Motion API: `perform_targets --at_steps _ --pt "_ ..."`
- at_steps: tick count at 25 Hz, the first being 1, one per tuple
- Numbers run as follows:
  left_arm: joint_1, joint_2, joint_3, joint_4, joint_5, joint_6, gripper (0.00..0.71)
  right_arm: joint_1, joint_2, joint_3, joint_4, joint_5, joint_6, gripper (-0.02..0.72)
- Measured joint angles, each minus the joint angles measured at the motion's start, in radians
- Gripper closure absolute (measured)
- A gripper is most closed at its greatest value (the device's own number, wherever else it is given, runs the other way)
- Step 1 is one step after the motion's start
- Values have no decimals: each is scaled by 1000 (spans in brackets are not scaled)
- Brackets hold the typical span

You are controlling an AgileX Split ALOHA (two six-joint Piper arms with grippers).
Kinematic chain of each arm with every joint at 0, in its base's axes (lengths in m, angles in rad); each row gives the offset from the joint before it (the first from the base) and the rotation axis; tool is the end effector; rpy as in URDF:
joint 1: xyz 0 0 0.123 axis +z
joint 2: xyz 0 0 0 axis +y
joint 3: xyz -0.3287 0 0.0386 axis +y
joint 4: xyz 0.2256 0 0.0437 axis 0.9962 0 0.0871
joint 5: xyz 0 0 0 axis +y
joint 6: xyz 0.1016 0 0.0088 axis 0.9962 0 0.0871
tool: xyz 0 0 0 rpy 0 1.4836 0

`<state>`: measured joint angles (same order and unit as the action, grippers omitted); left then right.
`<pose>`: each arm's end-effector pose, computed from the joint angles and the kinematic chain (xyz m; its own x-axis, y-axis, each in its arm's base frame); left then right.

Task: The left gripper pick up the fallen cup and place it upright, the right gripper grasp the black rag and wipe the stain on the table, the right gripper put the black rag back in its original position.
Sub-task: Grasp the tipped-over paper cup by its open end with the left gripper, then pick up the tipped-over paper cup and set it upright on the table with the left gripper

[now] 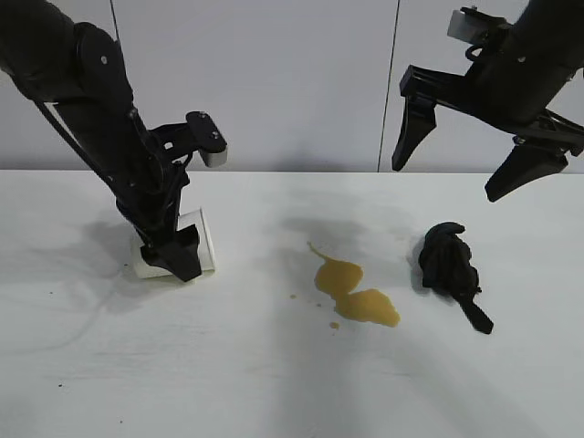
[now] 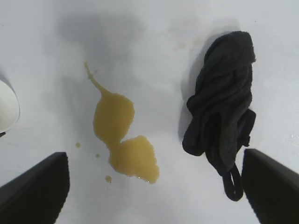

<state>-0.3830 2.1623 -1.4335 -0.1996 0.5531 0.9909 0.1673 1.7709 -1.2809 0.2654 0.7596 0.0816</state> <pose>0.4141 -0.1783 0.1627 -0.2878 0.9002 -0.3267 0.9070 0.3658 0.2089 0.3560 0.0788 0.2785 -0.9286 0.1152 -0.3529 0.0164 0.9624 0.2710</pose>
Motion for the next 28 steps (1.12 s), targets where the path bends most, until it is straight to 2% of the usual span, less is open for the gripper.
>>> perform_targets --at_steps 2,6,10,13,21,28 --pt "0 0 0 -9 -2 1 38 0 0 0 0 0 0 9" --pt "-1 0 0 -34 -4 29 145 0 0 0 0 -1 0 9" --pt "-1 0 0 -42 -6 63 180 0 0 0 0 -1 0 9" --pt "-1 0 0 -96 -8 98 212 0 0 0 0 -1 0 9" --pt "-1 -2 0 -346 -8 344 224 0 0 0 0 -2 0 9" --pt "-1 -65 0 -490 34 432 224 0 0 0 0 9 0 9"
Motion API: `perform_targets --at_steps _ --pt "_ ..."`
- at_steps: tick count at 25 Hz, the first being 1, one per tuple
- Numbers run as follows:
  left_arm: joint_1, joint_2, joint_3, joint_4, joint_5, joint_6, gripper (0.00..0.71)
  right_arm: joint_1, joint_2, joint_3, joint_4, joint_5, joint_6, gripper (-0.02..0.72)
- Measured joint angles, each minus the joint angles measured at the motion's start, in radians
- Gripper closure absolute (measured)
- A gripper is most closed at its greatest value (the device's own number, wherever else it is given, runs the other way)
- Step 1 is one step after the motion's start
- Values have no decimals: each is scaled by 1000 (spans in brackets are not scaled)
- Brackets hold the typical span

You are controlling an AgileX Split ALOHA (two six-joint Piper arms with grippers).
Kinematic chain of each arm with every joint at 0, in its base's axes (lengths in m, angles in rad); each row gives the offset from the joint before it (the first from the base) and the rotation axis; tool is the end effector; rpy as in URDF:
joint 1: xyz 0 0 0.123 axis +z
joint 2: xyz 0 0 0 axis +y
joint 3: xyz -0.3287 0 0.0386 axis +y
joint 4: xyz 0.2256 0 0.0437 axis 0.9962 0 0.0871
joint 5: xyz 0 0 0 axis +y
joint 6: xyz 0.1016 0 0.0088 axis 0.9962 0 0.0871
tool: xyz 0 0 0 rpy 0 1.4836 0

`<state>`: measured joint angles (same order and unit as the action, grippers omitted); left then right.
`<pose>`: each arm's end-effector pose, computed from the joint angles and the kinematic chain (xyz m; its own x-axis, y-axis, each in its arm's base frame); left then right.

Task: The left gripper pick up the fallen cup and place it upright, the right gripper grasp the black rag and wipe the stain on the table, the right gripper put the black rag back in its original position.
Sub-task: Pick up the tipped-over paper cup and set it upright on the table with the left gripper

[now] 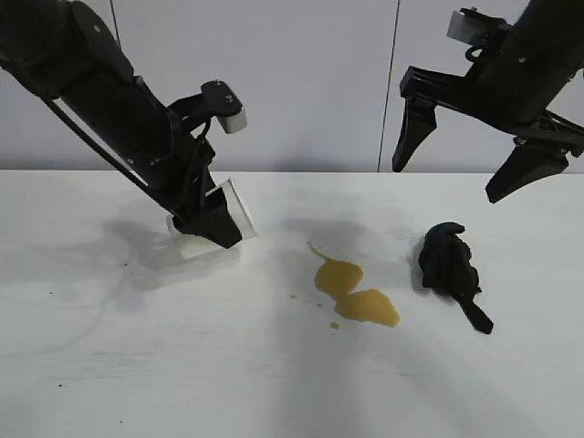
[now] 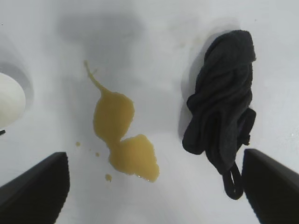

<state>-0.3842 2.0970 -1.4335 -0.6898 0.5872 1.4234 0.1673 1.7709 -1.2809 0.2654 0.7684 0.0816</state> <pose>0.4042 -0.2022 0.2005 -0.1721 0.8087 -0.5625 0.9386 0.3080 0.1556 0.3552 0.0789 0.2782 -0.9318 0.1130 -0.3450 0.0167 0.9626 0.2703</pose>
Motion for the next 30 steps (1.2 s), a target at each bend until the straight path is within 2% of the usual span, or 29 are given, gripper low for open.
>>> perform_targets --at_steps 2,5,8,10,13,15,17,20,30 --pt "3 -26 2 -62 44 53 224 0 0 0 0 0 -1 9" --pt "26 -61 21 -221 144 193 224 0 0 0 0 0 -18 9" --pt "89 -73 60 -411 265 379 224 0 0 0 0 0 -26 9" --pt "149 -73 100 -550 350 517 224 0 0 0 0 -1 -26 9" --pt "228 -73 190 -775 474 735 224 0 0 0 0 -7 -26 9" --pt "261 -73 254 -916 534 874 224 0 0 0 0 -12 -26 9" --pt "276 -73 308 -970 554 1006 224 0 0 0 0 -24 -26 9" --pt "278 -69 360 -985 560 1115 224 0 0 0 0 -33 -26 9" --pt "281 102 316 -1003 560 1219 228 0 0 0 0 -35 -26 9"
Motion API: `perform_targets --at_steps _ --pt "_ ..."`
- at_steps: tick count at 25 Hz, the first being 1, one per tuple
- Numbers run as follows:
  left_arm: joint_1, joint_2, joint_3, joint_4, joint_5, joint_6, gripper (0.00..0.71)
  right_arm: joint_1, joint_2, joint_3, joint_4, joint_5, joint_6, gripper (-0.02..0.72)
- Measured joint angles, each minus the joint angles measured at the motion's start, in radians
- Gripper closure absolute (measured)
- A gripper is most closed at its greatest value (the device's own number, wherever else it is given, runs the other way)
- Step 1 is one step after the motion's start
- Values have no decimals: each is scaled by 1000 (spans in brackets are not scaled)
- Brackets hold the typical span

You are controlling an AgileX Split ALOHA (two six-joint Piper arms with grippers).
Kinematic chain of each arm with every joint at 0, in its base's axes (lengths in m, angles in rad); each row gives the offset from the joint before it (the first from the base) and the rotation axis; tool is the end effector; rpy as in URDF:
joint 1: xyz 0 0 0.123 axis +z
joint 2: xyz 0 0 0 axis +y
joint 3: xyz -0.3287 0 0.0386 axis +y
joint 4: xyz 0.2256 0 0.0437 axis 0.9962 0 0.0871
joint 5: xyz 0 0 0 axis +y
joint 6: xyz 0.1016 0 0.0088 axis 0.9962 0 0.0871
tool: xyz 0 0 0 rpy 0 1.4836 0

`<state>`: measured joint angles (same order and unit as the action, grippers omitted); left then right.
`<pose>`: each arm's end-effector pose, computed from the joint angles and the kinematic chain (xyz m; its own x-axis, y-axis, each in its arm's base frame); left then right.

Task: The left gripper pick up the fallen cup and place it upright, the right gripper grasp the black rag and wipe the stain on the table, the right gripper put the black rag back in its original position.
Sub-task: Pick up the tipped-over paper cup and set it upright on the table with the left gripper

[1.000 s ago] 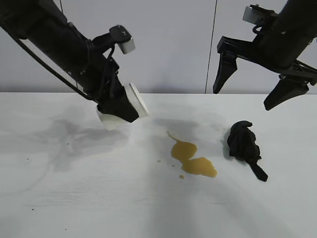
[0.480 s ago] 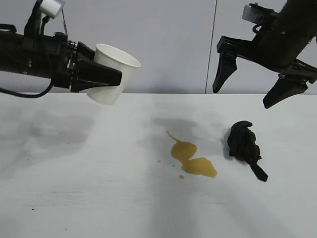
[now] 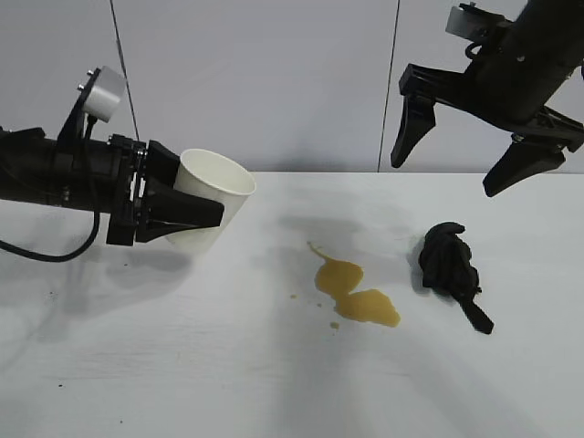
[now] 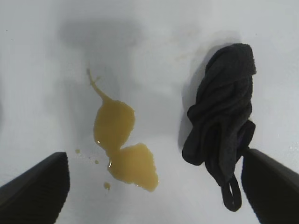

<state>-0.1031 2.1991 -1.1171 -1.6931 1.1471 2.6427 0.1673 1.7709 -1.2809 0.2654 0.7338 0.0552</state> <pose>0.3896 -0.1331 0.1587 0.0317 0.2983 -0.9539 0.9744 0.2032 0.0959 0.3584 0.0787 0.2795 -0.9188 0.0961 -0.3828 -0.0086 0.9648 0.2628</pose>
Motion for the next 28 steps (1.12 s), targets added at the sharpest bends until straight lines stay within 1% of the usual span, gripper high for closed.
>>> perform_targets --at_steps 4,12,28 --pt "0 30 -2 -4 1 43 245 0 0 0 0 -3 -1 9" --pt "0 68 -2 -5 0 67 252 0 0 0 0 -24 -1 9" --pt "0 119 -2 -8 1 59 252 0 0 0 0 -33 -1 9"
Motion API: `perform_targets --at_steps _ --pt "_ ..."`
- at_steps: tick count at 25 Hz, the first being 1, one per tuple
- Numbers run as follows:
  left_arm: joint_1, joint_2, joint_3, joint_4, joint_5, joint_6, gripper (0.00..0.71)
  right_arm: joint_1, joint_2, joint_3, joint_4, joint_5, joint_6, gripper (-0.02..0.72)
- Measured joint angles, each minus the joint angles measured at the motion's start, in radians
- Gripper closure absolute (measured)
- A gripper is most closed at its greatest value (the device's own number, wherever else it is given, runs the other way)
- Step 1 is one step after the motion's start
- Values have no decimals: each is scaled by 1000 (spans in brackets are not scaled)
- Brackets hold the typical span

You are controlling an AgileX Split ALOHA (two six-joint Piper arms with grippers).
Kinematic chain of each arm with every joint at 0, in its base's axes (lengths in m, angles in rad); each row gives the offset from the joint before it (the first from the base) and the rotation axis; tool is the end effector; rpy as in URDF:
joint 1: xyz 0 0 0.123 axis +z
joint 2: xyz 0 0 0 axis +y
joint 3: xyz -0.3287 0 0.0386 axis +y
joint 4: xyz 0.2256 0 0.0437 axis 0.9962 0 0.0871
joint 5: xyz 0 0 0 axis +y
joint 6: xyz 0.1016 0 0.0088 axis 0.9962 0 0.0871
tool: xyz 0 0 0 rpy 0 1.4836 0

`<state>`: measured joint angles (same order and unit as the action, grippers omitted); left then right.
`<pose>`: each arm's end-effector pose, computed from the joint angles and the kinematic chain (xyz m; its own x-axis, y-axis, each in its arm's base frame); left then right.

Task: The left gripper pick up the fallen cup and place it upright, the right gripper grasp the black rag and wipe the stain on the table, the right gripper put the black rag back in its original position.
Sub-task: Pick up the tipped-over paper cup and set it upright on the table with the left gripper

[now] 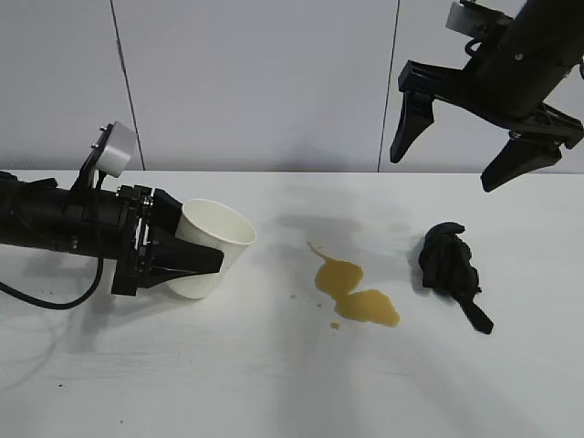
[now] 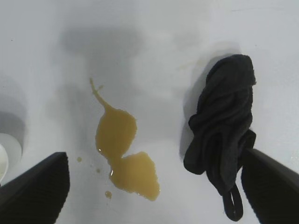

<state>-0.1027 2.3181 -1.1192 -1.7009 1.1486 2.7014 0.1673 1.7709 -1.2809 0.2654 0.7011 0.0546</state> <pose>0.3921 -0.1332 0.1115 -0.0239 0.3164 -0.9483 0.9808 0.1910 0.0390 0.3615 0.0786 0.2809 -0.9054 0.1035 -0.4117 -0.0099 0.9644 0.2642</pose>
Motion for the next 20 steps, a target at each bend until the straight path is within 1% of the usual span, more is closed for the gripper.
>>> perform_targets --at_steps 3,4,6,8,9,14,18,20 --pt "0 1 0 -4 3 0 228 0 0 0 0 -5 0 9" --pt "0 1 0 -4 1 0 198 0 0 0 0 -5 0 9" --pt "0 1 0 -4 -1 -3 107 0 0 0 0 -5 0 9" --pt "0 1 0 -4 -1 -18 55 0 0 0 0 -5 0 9" --pt "0 1 0 -4 -1 -35 41 0 0 0 0 -5 0 9" --pt "1 -39 0 -4 -4 -118 20 0 0 0 0 -5 0 9" --pt "5 -140 3 4 -4 -160 17 0 0 0 0 -3 0 9" --pt "5 -192 7 13 -7 -233 17 0 0 0 0 7 0 9"
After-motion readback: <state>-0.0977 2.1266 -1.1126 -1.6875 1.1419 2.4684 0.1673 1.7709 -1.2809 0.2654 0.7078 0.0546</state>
